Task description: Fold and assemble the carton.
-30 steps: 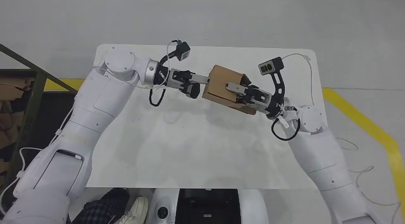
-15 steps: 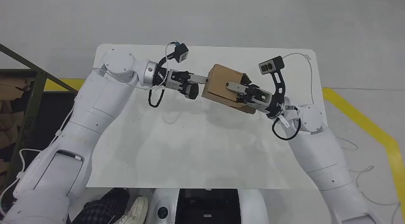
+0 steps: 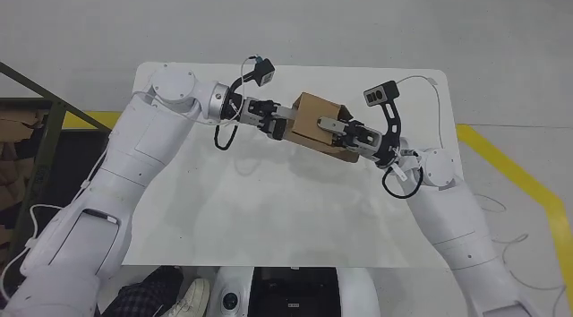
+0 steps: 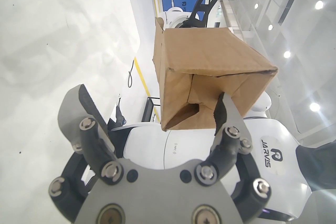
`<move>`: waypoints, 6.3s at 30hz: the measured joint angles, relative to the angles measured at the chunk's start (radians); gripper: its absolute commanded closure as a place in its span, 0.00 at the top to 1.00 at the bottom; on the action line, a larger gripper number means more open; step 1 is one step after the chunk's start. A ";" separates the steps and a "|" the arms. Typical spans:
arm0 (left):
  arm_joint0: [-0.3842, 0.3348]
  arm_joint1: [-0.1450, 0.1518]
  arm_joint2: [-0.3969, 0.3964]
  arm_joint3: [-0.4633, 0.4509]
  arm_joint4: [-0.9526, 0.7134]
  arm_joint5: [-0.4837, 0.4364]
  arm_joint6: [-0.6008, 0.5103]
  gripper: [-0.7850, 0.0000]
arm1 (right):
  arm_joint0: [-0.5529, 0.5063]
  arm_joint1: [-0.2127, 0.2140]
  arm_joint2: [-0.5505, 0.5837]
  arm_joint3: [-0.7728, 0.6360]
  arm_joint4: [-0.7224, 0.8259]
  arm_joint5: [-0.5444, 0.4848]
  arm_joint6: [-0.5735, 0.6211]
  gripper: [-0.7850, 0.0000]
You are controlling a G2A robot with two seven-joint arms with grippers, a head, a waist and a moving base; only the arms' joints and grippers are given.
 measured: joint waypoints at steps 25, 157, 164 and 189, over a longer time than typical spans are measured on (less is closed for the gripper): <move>0.057 0.034 -0.128 -0.018 -0.018 -0.084 0.079 1.00 | 0.008 0.006 0.031 0.012 -0.062 0.018 -0.011 0.00; 0.012 0.067 0.180 0.007 0.777 -0.909 1.068 1.00 | 0.086 0.014 0.003 0.094 0.086 0.294 0.199 0.00; 0.029 0.084 0.151 0.011 0.783 -0.909 1.073 1.00 | 0.084 0.015 0.007 0.095 0.093 0.295 0.200 0.00; 0.171 0.174 0.047 -0.205 1.068 -0.909 1.431 1.00 | 0.108 0.021 0.026 0.118 0.060 0.338 0.173 0.00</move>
